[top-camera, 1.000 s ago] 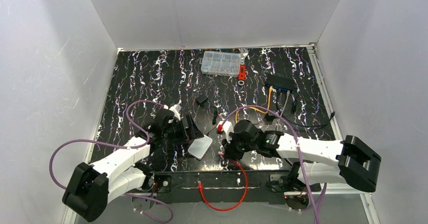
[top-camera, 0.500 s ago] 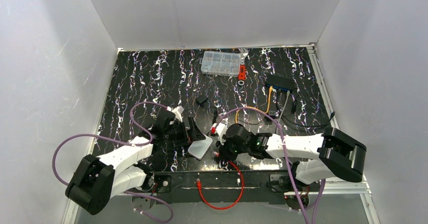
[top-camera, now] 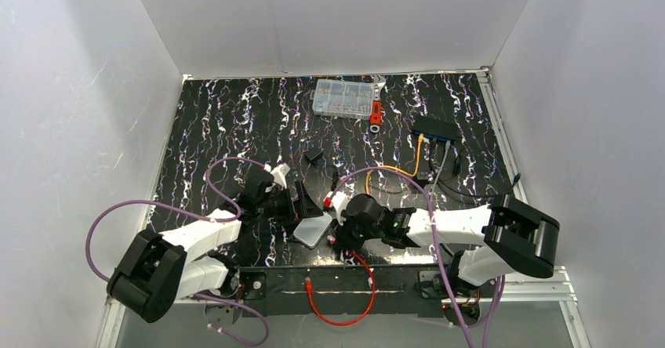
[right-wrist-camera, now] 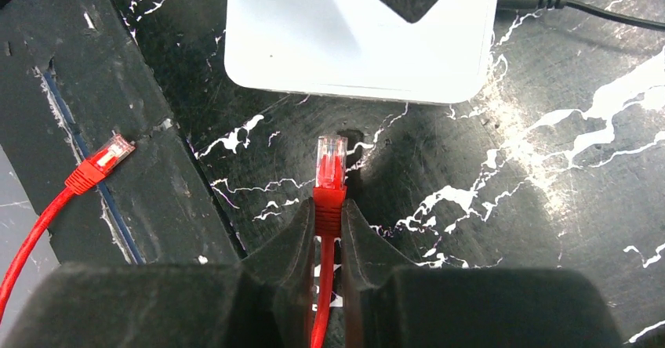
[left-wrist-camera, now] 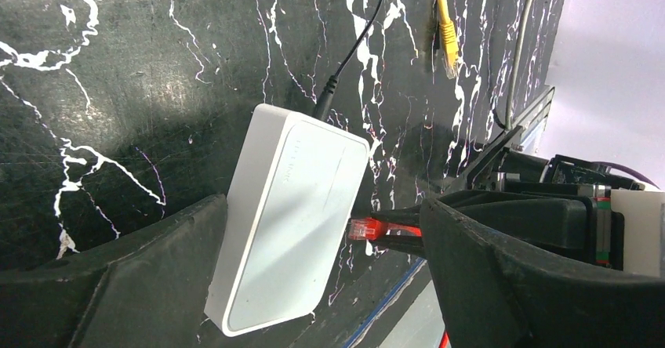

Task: Insert the plug into the switch port
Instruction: Insert the connector into the switch port.

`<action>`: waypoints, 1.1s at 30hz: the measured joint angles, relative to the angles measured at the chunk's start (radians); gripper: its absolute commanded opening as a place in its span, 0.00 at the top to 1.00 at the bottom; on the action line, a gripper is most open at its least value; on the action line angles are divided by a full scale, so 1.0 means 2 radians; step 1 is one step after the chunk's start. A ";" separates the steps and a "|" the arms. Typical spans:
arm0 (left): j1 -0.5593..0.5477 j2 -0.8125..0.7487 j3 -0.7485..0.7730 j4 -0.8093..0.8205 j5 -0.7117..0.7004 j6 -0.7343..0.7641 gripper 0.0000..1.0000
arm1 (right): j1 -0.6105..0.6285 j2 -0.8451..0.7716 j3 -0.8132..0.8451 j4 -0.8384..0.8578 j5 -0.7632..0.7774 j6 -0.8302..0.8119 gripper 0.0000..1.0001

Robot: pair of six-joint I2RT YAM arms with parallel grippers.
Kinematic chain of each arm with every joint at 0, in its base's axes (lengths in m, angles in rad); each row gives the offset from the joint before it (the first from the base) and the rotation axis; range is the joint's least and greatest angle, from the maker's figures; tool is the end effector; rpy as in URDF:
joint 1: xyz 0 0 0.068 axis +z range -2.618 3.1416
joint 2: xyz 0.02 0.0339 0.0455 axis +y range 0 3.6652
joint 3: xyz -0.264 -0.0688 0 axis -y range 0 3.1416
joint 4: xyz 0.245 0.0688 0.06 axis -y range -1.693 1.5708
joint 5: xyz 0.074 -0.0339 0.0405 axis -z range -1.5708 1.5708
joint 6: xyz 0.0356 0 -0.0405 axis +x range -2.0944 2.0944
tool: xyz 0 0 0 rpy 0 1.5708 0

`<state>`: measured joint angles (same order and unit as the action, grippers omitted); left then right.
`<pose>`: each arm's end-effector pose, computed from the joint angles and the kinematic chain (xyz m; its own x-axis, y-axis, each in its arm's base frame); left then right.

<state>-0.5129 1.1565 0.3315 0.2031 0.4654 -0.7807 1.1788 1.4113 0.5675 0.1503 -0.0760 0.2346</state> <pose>0.1752 -0.1170 0.1543 -0.8929 -0.2189 -0.3934 0.1801 0.6272 -0.7578 0.1006 0.2505 0.1610 -0.4569 -0.4986 -0.7367 -0.8612 0.4553 0.2260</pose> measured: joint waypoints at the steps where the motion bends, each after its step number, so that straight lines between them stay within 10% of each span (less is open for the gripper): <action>1: 0.000 0.000 -0.002 0.002 0.001 -0.001 0.09 | 0.001 0.001 0.000 0.002 0.000 0.000 0.99; 33: 0.001 -0.011 -0.031 0.028 0.009 -0.021 0.31 | 0.007 0.031 0.014 0.013 0.010 0.016 0.99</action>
<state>-0.5110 1.1336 0.2692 0.2584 0.4824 -0.8234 1.1927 1.4727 0.5949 0.1764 -0.0551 0.2665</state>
